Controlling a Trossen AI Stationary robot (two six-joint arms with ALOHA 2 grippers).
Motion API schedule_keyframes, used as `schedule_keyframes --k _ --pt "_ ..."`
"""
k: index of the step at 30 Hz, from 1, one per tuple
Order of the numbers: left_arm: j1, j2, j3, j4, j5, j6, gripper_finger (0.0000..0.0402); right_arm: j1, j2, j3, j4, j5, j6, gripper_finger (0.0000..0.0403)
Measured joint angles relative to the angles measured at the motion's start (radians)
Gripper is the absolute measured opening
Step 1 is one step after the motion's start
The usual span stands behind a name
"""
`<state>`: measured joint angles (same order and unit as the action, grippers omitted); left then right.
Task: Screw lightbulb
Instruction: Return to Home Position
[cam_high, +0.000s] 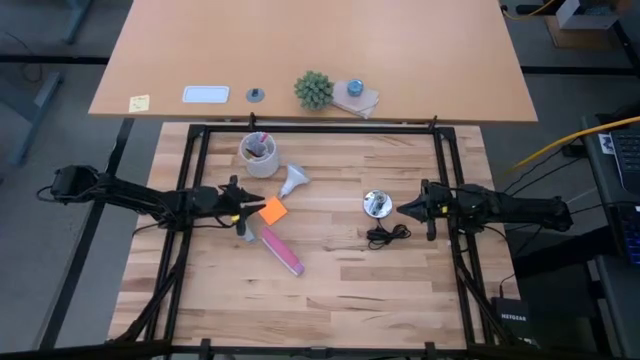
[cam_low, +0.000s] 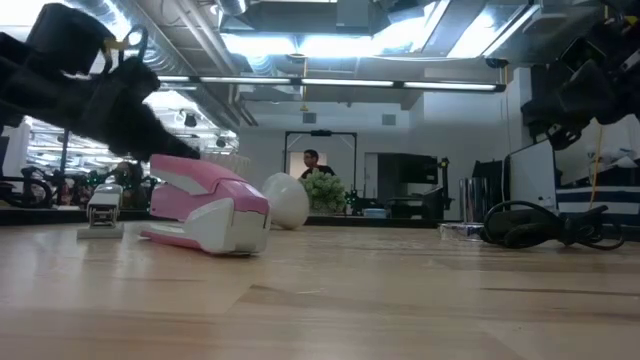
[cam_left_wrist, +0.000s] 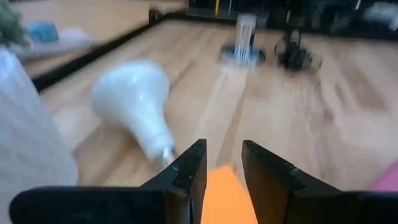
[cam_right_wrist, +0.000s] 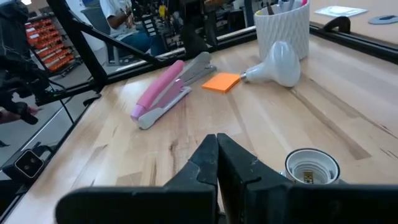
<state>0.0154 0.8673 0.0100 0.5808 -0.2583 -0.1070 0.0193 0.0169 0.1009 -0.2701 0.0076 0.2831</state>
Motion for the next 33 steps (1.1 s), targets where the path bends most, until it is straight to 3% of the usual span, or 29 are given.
schedule_keyframes --k 14,22,27,33 --pt "0.0 0.0 0.0 -0.32 0.0 -0.071 0.0093 0.0 0.0 -0.001 -0.011 0.0 0.0 0.0003" --pt "0.0 -0.003 0.0 -0.358 -0.001 -0.069 0.0093 0.0 0.0 -0.003 -0.014 0.0 0.0 0.0003" --pt "0.0 -0.074 0.0 -0.373 0.0 -0.069 0.0093 0.0 -0.011 -0.003 -0.015 0.0 0.0 0.0003" --pt "0.0 -0.243 0.0 -0.424 0.001 -0.069 0.0093 0.0 -0.014 -0.003 -0.015 0.0 0.0 0.0003"
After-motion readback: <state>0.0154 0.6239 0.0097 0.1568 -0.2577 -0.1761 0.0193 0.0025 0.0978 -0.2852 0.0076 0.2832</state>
